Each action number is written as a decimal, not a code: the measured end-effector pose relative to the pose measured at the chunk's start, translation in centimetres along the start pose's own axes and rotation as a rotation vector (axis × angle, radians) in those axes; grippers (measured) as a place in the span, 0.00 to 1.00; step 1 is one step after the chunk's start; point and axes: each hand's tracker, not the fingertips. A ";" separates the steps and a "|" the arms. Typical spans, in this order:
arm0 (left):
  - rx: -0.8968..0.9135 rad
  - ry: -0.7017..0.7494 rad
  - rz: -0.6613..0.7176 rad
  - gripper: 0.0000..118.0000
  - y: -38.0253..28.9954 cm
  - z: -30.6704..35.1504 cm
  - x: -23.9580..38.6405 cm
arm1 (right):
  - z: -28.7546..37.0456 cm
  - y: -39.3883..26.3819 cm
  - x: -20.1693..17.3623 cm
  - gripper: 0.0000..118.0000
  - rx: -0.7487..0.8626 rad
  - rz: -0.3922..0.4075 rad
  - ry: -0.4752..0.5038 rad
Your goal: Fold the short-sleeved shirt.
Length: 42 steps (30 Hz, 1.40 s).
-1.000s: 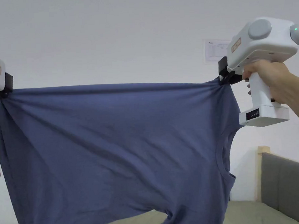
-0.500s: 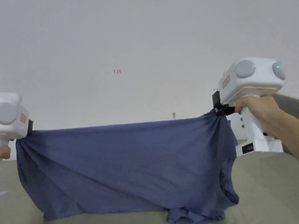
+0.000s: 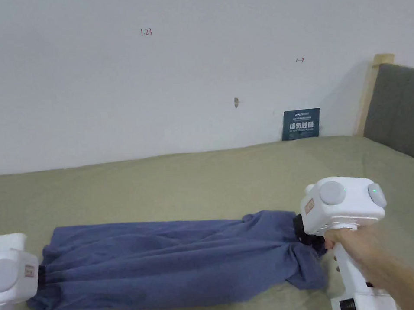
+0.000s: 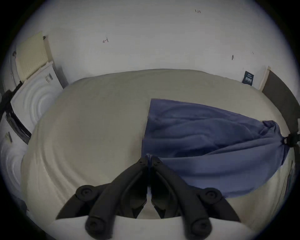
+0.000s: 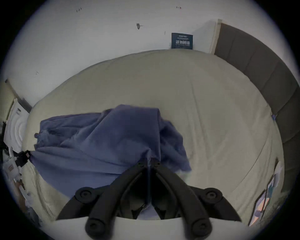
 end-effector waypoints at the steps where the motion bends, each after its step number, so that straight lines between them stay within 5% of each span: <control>1: -0.006 -0.008 -0.003 0.03 -0.5 1.2 -0.4 | 1.3 -0.9 0.3 0.02 0.017 -0.010 0.001; 7: 0.022 -0.032 -0.044 0.03 -6.6 10.2 -4.2 | 9.8 -8.6 2.5 0.02 0.093 -0.092 0.118; 18: -0.102 -0.110 -0.035 0.03 -24.8 26.7 -8.6 | 22.4 -29.2 7.3 0.02 0.089 -0.015 0.101; 23: -0.149 -0.080 -0.211 0.03 -31.8 30.2 -6.6 | 24.1 -36.3 9.1 0.02 0.042 0.006 0.094; 26: -0.168 -0.097 -0.157 0.14 -33.0 30.5 -5.9 | 23.5 -38.5 9.5 0.02 0.009 -0.023 0.092; 27: -0.163 -0.103 -0.119 0.29 -33.2 30.6 -5.9 | 23.1 -38.5 10.0 0.08 0.004 -0.040 0.098; 28: -0.141 -0.097 -0.107 0.60 -33.3 31.0 -5.8 | 23.2 -38.9 10.1 0.27 0.014 -0.052 0.104; 29: -0.139 -0.097 -0.119 0.80 -33.3 31.2 -5.7 | 23.2 -39.1 10.1 0.64 0.027 -0.060 0.113; 30: -0.134 -0.089 -0.123 0.81 -33.4 31.3 -5.7 | 23.1 -39.2 10.0 0.84 0.034 -0.063 0.113; 31: -0.138 -0.077 -0.123 0.81 -33.4 31.5 -5.7 | 23.2 -38.9 10.0 0.87 0.038 -0.067 0.111; 35: -0.163 -0.126 -0.050 0.80 -33.6 33.4 -6.2 | 23.8 -38.8 9.7 0.65 0.065 0.022 0.074; 37: -0.151 -0.153 -0.009 0.79 -33.6 34.6 -6.7 | 25.3 -39.1 9.3 0.62 0.104 0.063 0.060; 38: -0.150 -0.161 0.001 0.76 -33.6 35.3 -6.8 | 25.8 -39.3 9.1 0.52 0.101 0.075 0.055; 40: -0.156 -0.189 0.021 0.52 -33.6 36.8 -6.7 | 26.8 -39.8 8.9 0.12 0.105 0.078 0.051; 41: -0.154 -0.198 0.031 0.20 -33.8 36.4 -7.5 | 27.1 -40.1 8.7 0.00 0.095 0.089 0.063; 42: -0.157 -0.203 0.049 0.07 -33.9 36.9 -7.4 | 27.5 -40.5 8.6 0.00 0.093 0.091 0.076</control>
